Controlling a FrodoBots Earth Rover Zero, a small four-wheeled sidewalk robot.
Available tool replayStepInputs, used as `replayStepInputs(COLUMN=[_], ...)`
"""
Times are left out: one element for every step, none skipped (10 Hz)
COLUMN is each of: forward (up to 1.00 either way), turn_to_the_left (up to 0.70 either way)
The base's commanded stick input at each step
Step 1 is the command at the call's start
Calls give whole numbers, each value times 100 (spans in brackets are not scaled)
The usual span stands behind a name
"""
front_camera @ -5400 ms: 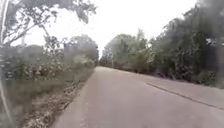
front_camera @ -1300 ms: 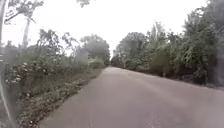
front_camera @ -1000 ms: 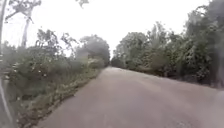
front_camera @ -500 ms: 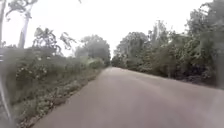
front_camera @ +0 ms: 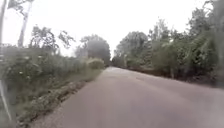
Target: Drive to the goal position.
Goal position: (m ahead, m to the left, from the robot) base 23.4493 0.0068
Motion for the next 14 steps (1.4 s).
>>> replayStepInputs(forward=[70,70,70,70,70,70,70,70,70,70,70,70,70,70], turn_to_the_left=[0,0,0,0,0,0,0,0,0,0,0,0,0,0])
